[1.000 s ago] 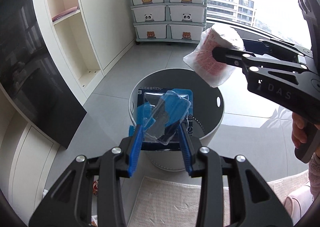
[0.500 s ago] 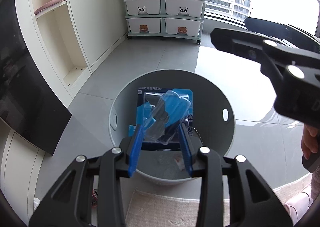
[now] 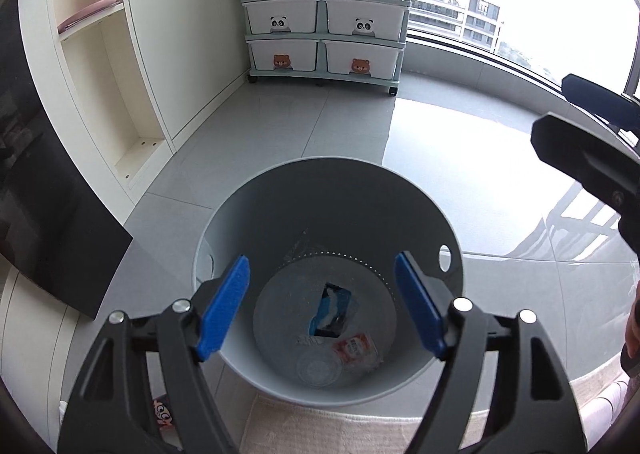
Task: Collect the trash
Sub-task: 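Carry the blister pack and container to the grey bin and release both, then move both open tools back toward the remaining trash on the floor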
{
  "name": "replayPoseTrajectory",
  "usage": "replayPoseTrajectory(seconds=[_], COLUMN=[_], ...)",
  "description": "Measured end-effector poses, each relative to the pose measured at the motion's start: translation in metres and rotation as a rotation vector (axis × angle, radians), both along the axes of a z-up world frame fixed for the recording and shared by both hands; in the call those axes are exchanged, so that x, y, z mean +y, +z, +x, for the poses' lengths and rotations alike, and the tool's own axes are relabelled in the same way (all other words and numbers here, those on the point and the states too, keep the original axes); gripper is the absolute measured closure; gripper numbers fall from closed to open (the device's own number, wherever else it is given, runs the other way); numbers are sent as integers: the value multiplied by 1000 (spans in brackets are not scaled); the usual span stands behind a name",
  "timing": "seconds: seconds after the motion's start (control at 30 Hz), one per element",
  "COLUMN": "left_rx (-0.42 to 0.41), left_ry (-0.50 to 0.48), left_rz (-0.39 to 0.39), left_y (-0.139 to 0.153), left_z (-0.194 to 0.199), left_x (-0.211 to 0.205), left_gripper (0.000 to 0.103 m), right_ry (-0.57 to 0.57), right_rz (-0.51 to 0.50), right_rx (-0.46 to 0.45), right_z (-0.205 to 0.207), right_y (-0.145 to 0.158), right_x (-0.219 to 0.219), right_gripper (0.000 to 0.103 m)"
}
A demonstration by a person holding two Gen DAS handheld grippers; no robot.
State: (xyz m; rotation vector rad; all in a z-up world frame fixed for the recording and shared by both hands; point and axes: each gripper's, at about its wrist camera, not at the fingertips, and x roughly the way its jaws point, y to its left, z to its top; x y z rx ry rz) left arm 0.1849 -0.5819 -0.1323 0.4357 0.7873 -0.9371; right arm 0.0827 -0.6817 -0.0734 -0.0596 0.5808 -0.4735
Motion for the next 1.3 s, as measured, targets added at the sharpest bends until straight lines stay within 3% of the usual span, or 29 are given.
replayPoseTrajectory(seconds=[0.27,0.7,0.97,1.13,1.3], left_rx=[-27,0,39,76,101], left_ry=[82,394,600,668,698], left_rz=[8,66,117,109,116], left_y=[4,-30,-58,-71,-94], left_z=[-13,-34,-45,-55,-65], left_x=[84,315,455,503,525], left_gripper=[28,28,28,28,28], right_ry=[94,365,449,469,489], right_rz=[21,132,143,154,185], right_rx=[-5,48,109,153,202], right_z=[-6,8,23,33,37], right_y=[-4,-60,-93,-114,-140], right_x=[58,234,324,359,387], right_gripper=[29,29,29,29,29])
